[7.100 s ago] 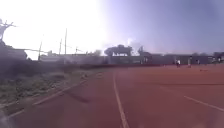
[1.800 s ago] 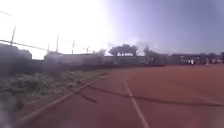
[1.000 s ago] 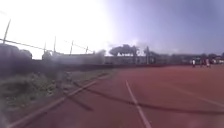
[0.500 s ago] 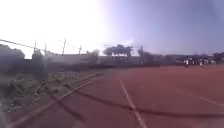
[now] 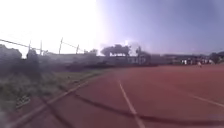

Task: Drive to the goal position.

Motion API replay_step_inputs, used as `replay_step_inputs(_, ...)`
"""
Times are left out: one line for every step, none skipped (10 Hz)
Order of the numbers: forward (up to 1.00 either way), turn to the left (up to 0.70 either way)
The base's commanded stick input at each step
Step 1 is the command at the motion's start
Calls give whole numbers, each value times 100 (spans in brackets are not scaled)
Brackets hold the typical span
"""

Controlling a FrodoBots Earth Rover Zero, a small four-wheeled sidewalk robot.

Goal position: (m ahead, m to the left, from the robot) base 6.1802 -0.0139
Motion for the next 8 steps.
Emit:
replay_step_inputs(50,0)
replay_step_inputs(50,0)
replay_step_inputs(50,0)
replay_step_inputs(50,0)
replay_step_inputs(50,0)
replay_step_inputs(50,0)
replay_step_inputs(50,0)
replay_step_inputs(50,0)
